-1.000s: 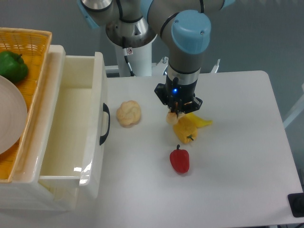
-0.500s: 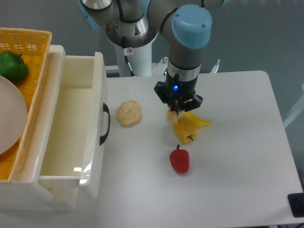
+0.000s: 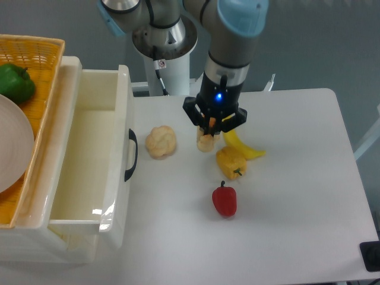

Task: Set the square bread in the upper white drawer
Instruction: 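Close the gripper on the small bread piece and lift it, then carry the bread piece over the open white drawer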

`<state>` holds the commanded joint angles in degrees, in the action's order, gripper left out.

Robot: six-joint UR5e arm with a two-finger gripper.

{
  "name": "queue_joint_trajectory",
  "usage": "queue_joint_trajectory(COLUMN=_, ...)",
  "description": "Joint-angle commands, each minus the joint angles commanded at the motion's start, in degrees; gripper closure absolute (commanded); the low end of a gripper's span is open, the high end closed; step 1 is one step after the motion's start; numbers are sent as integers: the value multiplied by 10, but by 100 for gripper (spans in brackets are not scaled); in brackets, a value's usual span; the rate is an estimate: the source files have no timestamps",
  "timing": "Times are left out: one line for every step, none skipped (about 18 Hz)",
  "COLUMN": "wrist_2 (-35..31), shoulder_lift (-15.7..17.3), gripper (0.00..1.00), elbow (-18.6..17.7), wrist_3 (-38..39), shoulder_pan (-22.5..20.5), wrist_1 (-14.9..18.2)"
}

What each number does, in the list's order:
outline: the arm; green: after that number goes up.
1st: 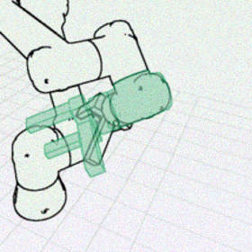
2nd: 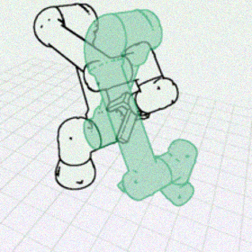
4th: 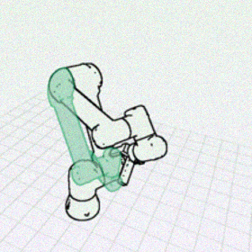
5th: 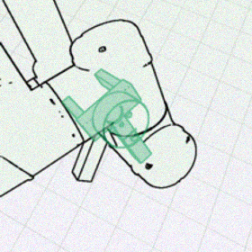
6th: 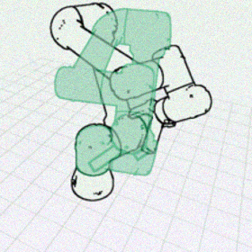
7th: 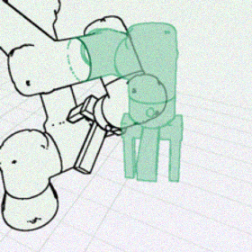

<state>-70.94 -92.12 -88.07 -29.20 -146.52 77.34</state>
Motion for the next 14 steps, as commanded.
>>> queue_joint_trajectory(wrist_2=13, shoulder_lift=5, gripper=100, elbow=0, wrist_3=17, shoulder_pan=2, wrist_1=1)
queue_joint_trajectory(wrist_2=24, shoulder_lift=13, gripper=100, elbow=0, wrist_3=34, shoulder_pan=4, wrist_1=1)
queue_joint_trajectory(wrist_2=32, shoulder_lift=22, gripper=100, elbow=0, wrist_3=62, shoulder_pan=6, wrist_1=0)
queue_joint_trajectory(wrist_2=37, shoulder_lift=26, gripper=100, elbow=0, wrist_3=96, shoulder_pan=9, wrist_1=-2)
queue_joint_trajectory(wrist_2=41, shoulder_lift=27, gripper=100, elbow=0, wrist_3=120, shoulder_pan=20, wrist_1=-3)
queue_joint_trajectory(wrist_2=42, shoulder_lift=28, gripper=100, elbow=0, wrist_3=137, shoulder_pan=32, wrist_1=-4)
queue_joint_trajectory(wrist_2=44, shoulder_lift=28, gripper=100, elbow=0, wrist_3=150, shoulder_pan=39, wrist_1=-4)
queue_joint_trajectory(wrist_2=43, shoulder_lift=29, gripper=100, elbow=0, wrist_3=161, shoulder_pan=45, wrist_1=-4)
queue_joint_trajectory(wrist_2=42, shoulder_lift=32, gripper=100, elbow=0, wrist_3=165, shoulder_pan=50, wrist_1=-4)
queue_joint_trajectory(wrist_2=43, shoulder_lift=33, gripper=100, elbow=0, wrist_3=165, shoulder_pan=52, wrist_1=-4)
queue_joint_trajectory(wrist_2=43, shoulder_lift=33, gripper=100, elbow=0, wrist_3=165, shoulder_pan=54, wrist_1=-4)
queue_joint_trajectory(wrist_2=43, shoulder_lift=32, gripper=100, elbow=2, wrist_3=165, shoulder_pan=58, wrist_1=-4)
queue_joint_trajectory(wrist_2=43, shoulder_lift=31, gripper=100, elbow=6, wrist_3=165, shoulder_pan=60, wrist_1=-5)
queue_joint_trajectory(wrist_2=44, shoulder_lift=32, gripper=100, elbow=8, wrist_3=165, shoulder_pan=60, wrist_1=-4)
